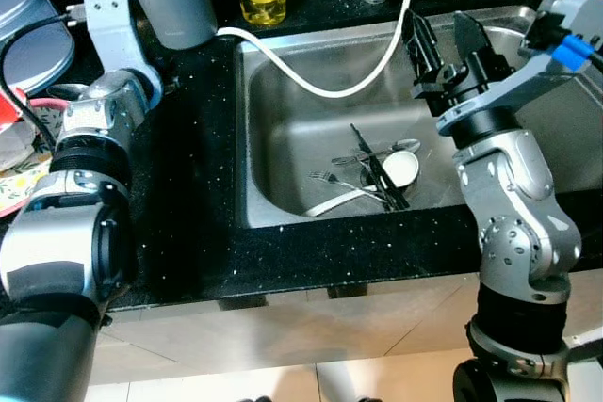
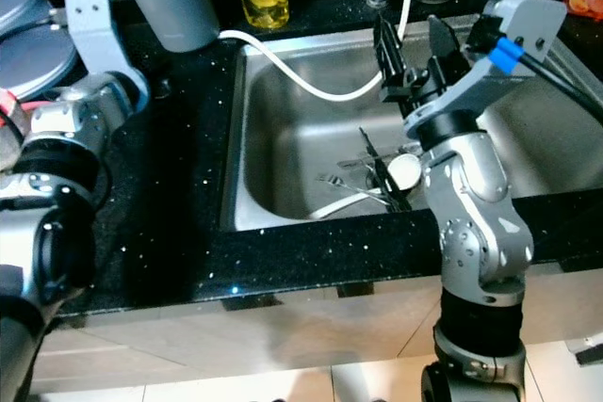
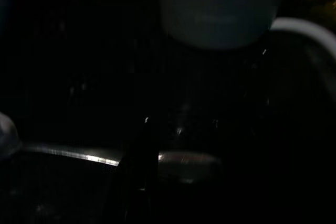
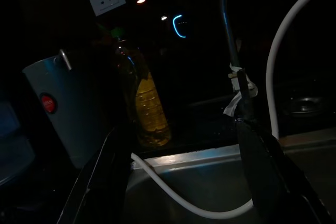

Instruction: Kitchen organization

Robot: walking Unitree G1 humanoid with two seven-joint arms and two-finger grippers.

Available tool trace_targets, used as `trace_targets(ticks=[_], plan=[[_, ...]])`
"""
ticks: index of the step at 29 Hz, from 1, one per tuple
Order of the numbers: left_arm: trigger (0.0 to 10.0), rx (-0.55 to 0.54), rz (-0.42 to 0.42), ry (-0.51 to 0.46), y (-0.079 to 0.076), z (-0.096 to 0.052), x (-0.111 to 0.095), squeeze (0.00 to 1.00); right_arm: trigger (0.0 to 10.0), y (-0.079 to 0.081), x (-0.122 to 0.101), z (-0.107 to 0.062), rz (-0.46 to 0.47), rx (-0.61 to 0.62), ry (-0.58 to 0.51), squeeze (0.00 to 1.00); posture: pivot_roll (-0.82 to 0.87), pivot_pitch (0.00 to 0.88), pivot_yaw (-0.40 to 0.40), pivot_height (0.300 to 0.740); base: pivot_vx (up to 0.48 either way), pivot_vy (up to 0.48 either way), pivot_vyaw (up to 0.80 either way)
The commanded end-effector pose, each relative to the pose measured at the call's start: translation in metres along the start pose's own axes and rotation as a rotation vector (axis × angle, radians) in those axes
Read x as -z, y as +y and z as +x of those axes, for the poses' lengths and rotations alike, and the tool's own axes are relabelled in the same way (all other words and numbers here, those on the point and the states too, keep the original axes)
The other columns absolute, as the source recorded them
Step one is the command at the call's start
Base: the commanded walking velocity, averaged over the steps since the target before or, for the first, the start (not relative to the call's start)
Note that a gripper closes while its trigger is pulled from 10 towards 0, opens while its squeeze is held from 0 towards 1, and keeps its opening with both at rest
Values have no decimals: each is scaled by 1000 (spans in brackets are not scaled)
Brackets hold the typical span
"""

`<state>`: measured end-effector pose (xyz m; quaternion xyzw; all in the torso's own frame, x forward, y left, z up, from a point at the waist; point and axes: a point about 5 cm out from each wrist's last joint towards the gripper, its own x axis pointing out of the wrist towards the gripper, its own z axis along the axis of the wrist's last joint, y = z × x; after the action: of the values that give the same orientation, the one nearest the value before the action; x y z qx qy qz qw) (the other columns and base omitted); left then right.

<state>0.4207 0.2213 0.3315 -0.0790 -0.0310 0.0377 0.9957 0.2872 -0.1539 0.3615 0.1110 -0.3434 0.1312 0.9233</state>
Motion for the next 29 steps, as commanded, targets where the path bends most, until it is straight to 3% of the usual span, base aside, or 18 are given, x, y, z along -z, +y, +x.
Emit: trace_targets(ticks=[1,15,18,21,29], plan=[[10000,-29,16,-10,8,-1,-4,0,10000,5,-4,-4,-14,-20,-7,0,-120,309,133,740,0,0,0],[10000,-31,64,-8,12,0,-3,0,10000,9,0,-11,-87,-78,43,0,-130,344,150,740,0,0,0],[10000,-10,39,51,15,-1,7,0,10000,12,0,-9,-80,-85,43,0,-130,343,146,740,0,0,0],[10000,-58,17,112,26,-3,17,0,10000,13,0,-8,-79,-91,44,0,-131,341,141,740,0,0,0],[10000,42,40,212,25,-5,27,0,10000,10,-1,-10,-87,-86,42,0,-126,328,148,740,0,0,0]])
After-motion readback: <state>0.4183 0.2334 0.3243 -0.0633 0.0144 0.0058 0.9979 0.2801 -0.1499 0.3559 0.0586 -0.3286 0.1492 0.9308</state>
